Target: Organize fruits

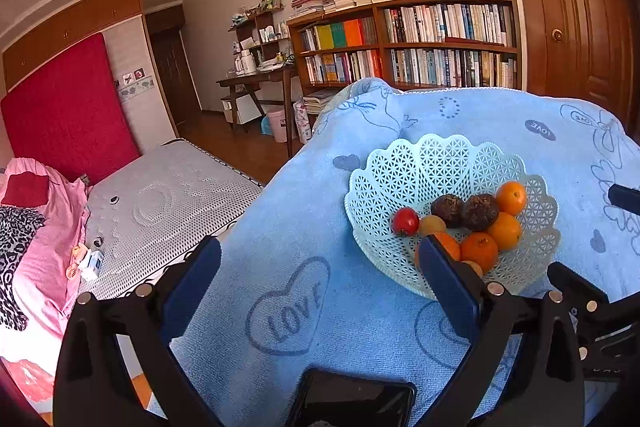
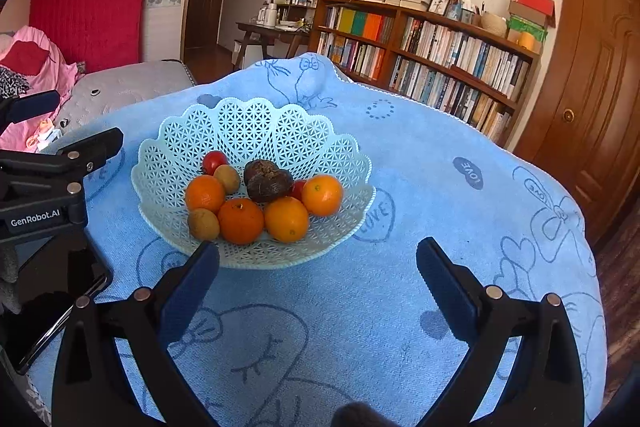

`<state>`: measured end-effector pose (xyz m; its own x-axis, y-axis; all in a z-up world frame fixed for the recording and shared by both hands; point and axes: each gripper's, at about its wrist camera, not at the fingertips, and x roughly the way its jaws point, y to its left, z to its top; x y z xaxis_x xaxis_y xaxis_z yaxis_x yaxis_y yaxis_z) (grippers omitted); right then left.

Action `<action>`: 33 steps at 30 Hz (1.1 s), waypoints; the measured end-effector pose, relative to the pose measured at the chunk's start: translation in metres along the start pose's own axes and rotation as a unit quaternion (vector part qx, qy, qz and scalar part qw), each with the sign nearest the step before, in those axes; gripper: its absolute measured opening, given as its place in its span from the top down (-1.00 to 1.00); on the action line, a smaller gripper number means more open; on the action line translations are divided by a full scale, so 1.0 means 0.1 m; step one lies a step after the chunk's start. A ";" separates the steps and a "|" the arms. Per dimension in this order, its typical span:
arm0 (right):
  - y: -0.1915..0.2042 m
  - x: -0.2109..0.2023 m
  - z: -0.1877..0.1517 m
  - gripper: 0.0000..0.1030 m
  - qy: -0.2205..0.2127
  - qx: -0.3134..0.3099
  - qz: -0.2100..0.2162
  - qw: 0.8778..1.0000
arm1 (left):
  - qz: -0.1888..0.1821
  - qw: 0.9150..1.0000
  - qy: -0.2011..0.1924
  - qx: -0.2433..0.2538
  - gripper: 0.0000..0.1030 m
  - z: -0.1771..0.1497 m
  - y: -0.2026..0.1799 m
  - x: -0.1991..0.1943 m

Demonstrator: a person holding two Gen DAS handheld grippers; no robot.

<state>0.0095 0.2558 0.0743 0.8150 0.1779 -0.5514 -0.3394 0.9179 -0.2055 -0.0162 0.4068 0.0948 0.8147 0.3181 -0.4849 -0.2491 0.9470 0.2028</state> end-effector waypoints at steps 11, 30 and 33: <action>0.08 -0.06 0.00 -0.90 -0.010 -0.026 -0.031 0.999 | 0.015 0.999 0.006 0.043 -0.95 -0.09 -0.10 0.03; 0.13 0.01 -0.03 -0.90 -0.004 -0.037 -0.035 0.999 | 0.017 0.999 0.011 0.045 -0.95 -0.15 -0.11 0.09; 0.08 0.00 -0.03 -0.90 0.002 -0.033 -0.038 0.999 | 0.014 0.999 0.011 0.045 -0.95 -0.15 -0.11 0.09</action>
<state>0.0057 0.2619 0.0700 0.8383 0.1069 -0.5347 -0.3068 0.9031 -0.3004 -0.0140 0.3995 0.0755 0.7956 0.3469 -0.4967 -0.2227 0.9299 0.2926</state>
